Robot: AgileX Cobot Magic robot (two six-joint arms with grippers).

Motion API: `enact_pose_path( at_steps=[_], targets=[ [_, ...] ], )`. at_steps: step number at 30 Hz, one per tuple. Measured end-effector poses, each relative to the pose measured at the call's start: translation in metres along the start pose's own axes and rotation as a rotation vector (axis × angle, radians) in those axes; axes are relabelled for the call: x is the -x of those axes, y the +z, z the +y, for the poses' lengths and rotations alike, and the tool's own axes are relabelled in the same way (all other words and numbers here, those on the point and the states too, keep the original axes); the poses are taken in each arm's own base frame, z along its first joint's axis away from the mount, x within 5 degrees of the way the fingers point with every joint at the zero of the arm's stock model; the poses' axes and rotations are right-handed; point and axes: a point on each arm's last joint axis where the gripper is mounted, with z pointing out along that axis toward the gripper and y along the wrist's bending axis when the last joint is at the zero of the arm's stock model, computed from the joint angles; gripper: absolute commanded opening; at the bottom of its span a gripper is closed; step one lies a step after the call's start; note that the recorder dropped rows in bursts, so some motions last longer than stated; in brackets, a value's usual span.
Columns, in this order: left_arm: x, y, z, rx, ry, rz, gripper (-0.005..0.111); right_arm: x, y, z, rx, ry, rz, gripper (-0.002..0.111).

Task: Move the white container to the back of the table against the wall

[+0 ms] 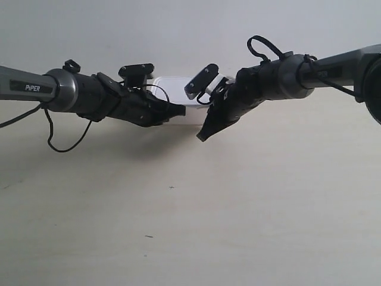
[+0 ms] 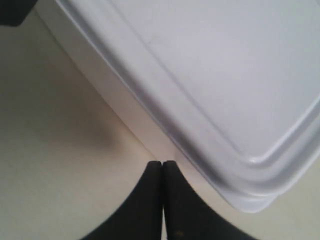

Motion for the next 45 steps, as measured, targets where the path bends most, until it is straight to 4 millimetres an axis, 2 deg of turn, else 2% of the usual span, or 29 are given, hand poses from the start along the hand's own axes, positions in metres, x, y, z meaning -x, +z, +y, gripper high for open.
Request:
enact_pose_path(
  at_steps=[6, 10, 19, 26, 30, 36, 40, 45],
  targets=[
    [-0.004, 0.009, 0.002, -0.006, -0.005, 0.01, 0.0, 0.0, 0.003, -0.002, -0.006, -0.038, -0.006, 0.0],
    [0.002, 0.009, 0.002, -0.015, 0.001, -0.001, 0.0, -0.004, 0.005, -0.006, -0.01, -0.072, 0.001, 0.0],
    [0.006, 0.008, 0.016, -0.004, 0.047, -0.003, 0.0, -0.009, 0.008, -0.014, -0.025, -0.073, -0.002, 0.0],
    [0.007, 0.006, 0.018, -0.087, 0.348, 0.038, 0.0, -0.013, 0.013, -0.012, -0.02, -0.073, 0.007, 0.0],
    [0.012, 0.004, 0.014, -0.131, 0.585, 0.009, 0.0, -0.013, 0.013, -0.012, -0.02, -0.073, 0.005, 0.0],
    [0.014, 0.005, 0.011, -0.16, 0.838, -0.044, 0.0, -0.014, 0.017, -0.011, -0.027, -0.073, -0.005, 0.0],
    [0.005, 0.015, 0.014, -0.171, 0.87, -0.039, 0.0, -0.014, 0.021, -0.011, -0.04, -0.075, -0.025, 0.0],
    [0.001, 0.02, 0.016, -0.17, 0.989, -0.053, 0.0, -0.013, 0.024, -0.012, -0.059, -0.093, -0.056, 0.0]
  ],
)
